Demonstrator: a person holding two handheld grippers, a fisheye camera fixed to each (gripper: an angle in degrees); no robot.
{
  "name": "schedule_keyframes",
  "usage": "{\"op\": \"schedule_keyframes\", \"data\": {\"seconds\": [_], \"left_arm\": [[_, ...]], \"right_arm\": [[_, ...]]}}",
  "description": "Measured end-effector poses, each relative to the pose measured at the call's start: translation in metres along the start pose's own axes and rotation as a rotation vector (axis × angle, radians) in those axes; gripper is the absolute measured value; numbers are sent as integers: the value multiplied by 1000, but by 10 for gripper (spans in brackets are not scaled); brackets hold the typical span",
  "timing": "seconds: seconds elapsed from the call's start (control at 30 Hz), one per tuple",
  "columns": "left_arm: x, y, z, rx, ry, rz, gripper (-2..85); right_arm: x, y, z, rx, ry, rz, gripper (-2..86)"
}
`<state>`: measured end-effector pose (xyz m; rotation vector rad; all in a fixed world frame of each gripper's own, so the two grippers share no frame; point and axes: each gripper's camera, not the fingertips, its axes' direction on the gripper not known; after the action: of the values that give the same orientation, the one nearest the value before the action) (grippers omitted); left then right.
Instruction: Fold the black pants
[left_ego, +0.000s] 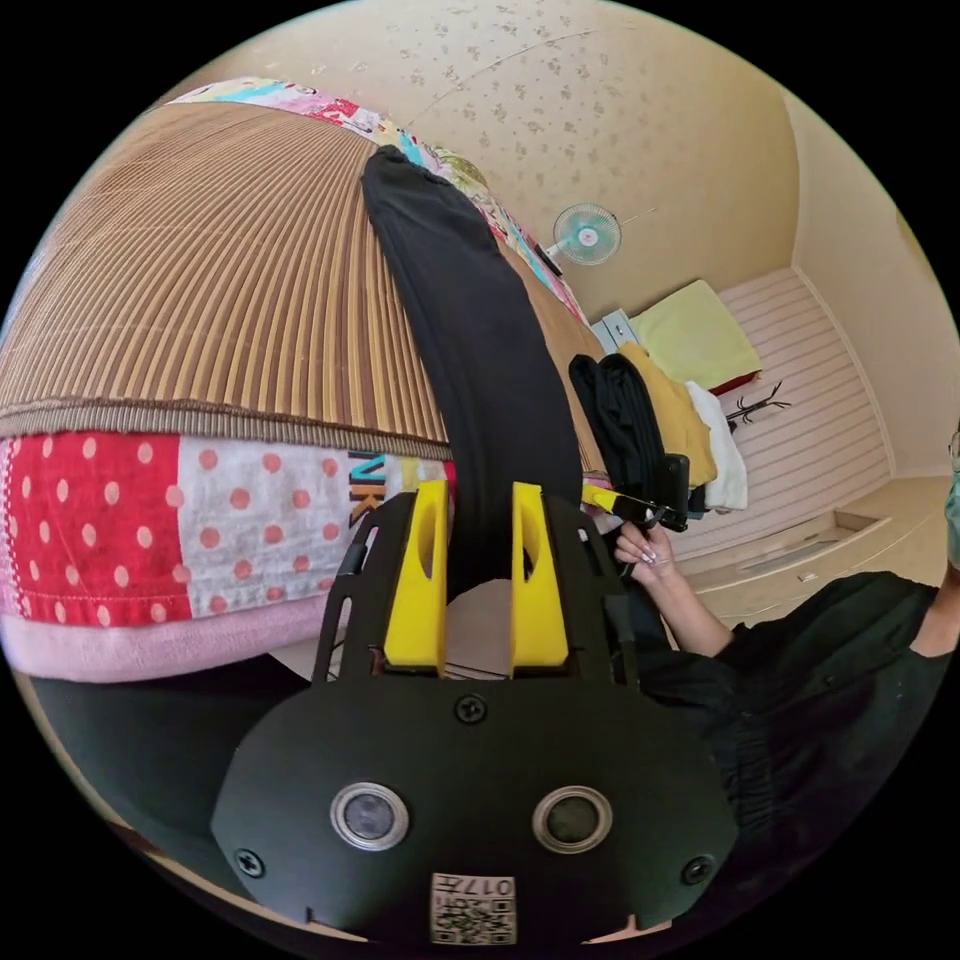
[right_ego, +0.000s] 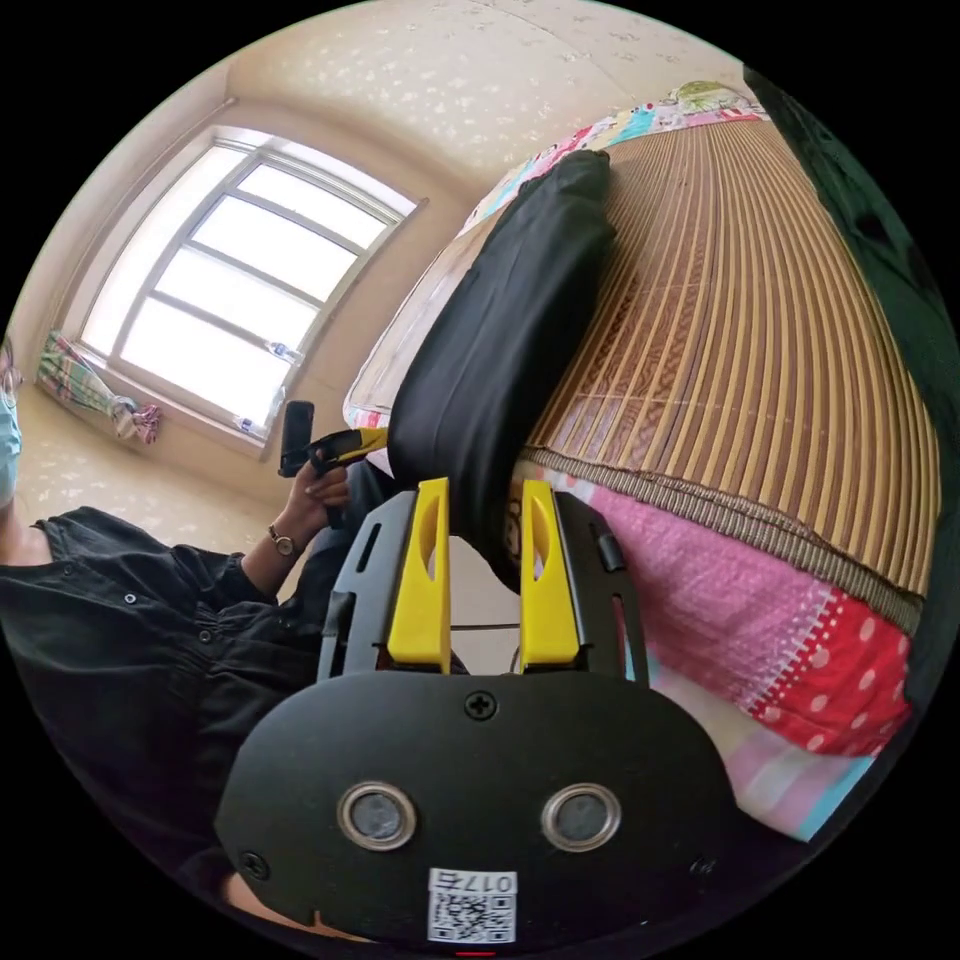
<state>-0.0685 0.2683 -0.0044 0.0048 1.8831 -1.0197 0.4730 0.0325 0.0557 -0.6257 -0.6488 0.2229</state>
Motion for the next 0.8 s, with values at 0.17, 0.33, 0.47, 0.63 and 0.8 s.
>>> {"op": "schedule_keyframes", "data": {"seconds": [0.17, 0.33, 0.47, 0.63, 0.8], "left_arm": [[5, 4, 15, -19, 0, 13, 99], [3, 2, 20, -8, -4, 17, 84], [-2, -18, 26, 5, 44, -4, 86], [3, -34, 44, -10, 23, -32, 82], [10, -37, 54, -29, 12, -39, 83]], "right_arm": [[-8, -10, 10, -33, -23, -33, 103], [-4, -23, 1, -30, 10, -32, 80], [2, -41, 0, -3, -29, -5, 77], [10, -58, -2, 16, -89, 22, 75], [13, -61, -10, 6, -102, 16, 60]]}}
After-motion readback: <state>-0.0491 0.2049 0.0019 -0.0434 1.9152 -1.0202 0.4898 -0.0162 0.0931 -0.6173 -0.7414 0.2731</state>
